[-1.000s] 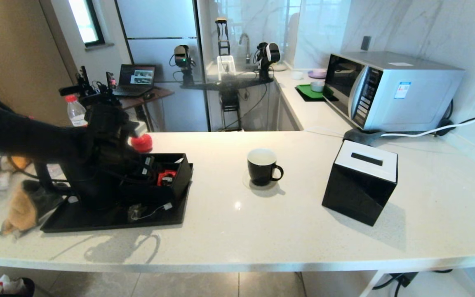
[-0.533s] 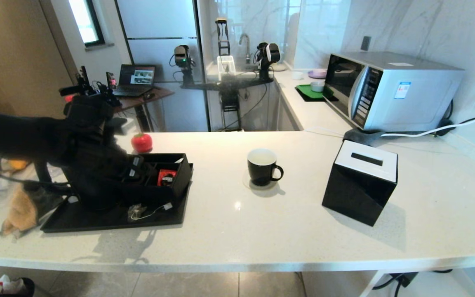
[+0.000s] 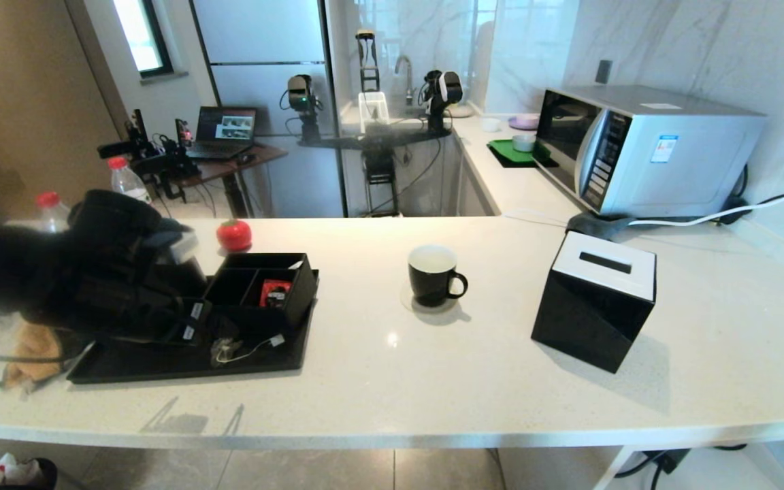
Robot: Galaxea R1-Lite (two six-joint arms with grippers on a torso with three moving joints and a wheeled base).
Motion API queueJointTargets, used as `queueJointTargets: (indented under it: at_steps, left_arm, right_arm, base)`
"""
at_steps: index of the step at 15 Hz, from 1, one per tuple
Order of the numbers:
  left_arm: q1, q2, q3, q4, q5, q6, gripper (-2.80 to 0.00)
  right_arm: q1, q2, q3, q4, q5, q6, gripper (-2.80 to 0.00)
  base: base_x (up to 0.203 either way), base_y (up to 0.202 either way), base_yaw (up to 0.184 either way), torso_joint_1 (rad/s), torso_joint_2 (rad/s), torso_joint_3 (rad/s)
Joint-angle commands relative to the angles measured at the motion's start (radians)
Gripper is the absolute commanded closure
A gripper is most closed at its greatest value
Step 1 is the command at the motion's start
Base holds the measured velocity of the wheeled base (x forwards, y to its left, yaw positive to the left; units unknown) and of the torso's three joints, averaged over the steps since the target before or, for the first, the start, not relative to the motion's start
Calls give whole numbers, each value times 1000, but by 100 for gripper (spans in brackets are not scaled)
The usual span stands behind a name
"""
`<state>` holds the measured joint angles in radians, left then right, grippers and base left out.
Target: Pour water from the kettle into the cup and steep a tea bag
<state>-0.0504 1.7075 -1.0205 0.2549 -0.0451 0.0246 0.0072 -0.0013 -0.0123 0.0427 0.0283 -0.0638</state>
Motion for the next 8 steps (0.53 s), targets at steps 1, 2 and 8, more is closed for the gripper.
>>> queueJointTargets:
  at_steps: [1, 2, 8]
  left_arm:
    - [0, -6, 36, -2, -1, -8, -280]
    - [1, 6, 46, -5, -1, -11, -280]
    - [37, 124, 53, -96, 0, -11, -280]
  right_arm:
    - [0, 1, 0, 0, 1, -1, 0]
    - [0, 1, 0, 0, 1, -1, 0]
    - [0, 1, 0, 0, 1, -1, 0]
  base:
    - [0, 0, 0, 0, 0, 0]
    - [0, 0, 0, 0, 0, 0]
    - [0, 0, 0, 0, 0, 0]
